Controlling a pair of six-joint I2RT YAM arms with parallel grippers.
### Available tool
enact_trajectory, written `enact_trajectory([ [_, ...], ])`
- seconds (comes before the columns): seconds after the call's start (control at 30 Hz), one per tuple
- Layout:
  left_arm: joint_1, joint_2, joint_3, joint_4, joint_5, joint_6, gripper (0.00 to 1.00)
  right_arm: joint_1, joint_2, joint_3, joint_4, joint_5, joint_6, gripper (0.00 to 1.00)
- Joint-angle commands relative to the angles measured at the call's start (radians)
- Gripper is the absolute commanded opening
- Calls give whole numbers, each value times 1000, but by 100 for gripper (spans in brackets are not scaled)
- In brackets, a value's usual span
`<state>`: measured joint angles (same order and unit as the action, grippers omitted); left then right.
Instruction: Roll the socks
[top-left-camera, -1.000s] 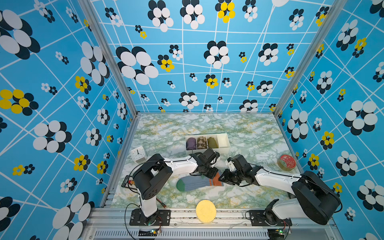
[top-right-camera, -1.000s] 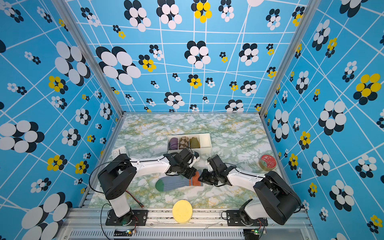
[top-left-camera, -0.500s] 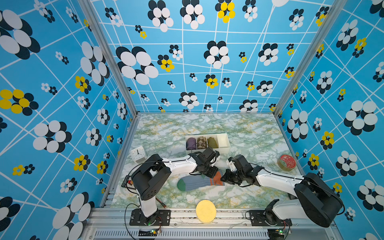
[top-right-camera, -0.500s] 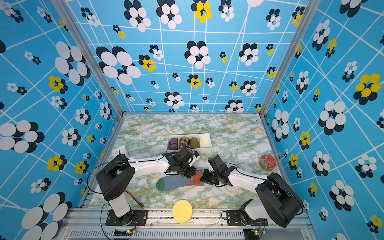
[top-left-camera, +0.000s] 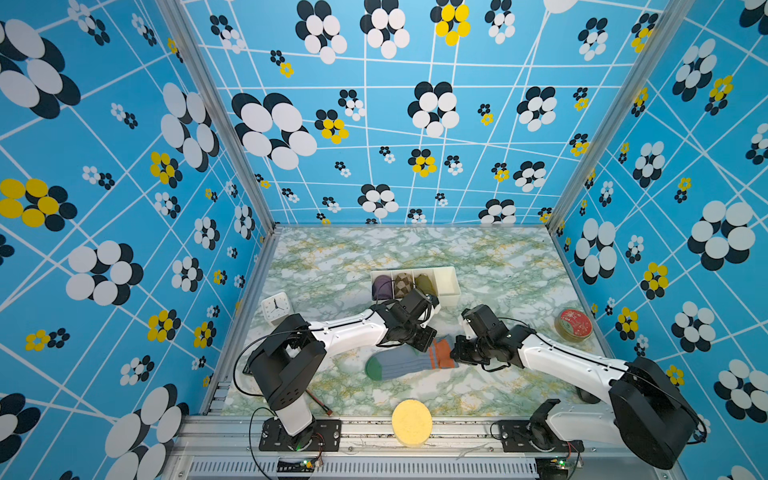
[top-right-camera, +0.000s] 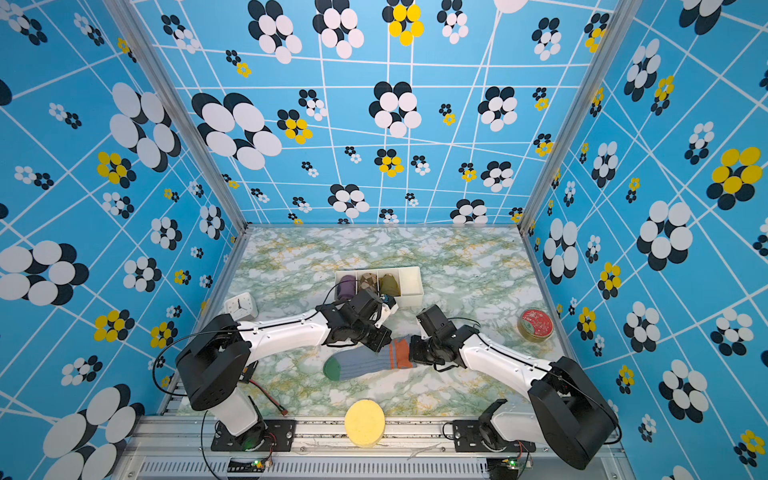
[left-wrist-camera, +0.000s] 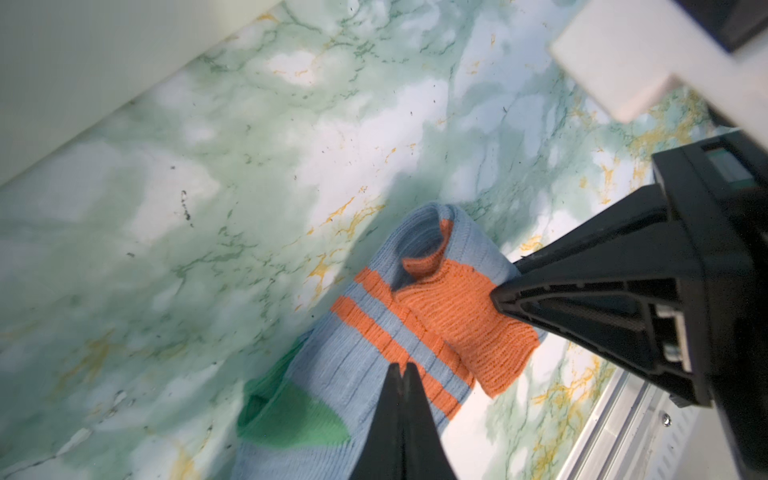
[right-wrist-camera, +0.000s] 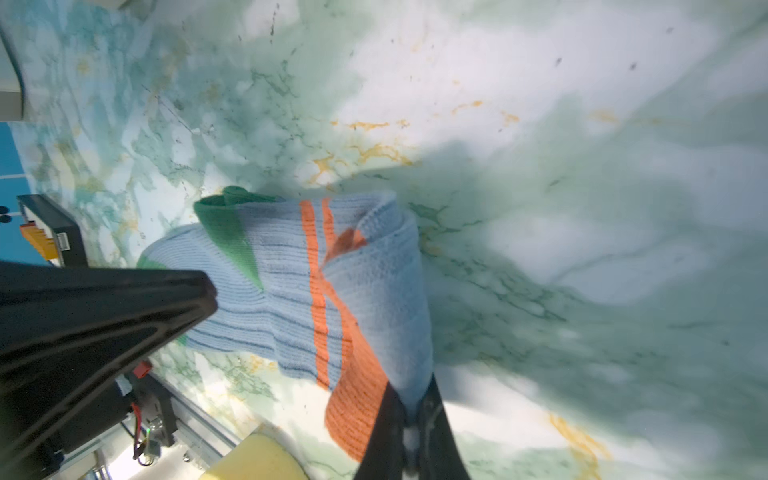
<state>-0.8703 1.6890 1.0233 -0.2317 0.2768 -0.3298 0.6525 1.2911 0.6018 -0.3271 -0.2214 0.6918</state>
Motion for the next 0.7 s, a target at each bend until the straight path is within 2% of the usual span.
enact_trajectory([
  [0.0, 7, -49, -31, -27, 1, -11, 0, 27, -8, 48, -100, 80, -32, 3],
  [0.23, 14, -71, -51, -26, -2, -15, 0, 109, 63, 143, -195, 201, -43, 3],
  [0.67, 34, -103, -93, -17, -4, -31, 0, 200, 133, 254, -312, 359, -25, 6],
])
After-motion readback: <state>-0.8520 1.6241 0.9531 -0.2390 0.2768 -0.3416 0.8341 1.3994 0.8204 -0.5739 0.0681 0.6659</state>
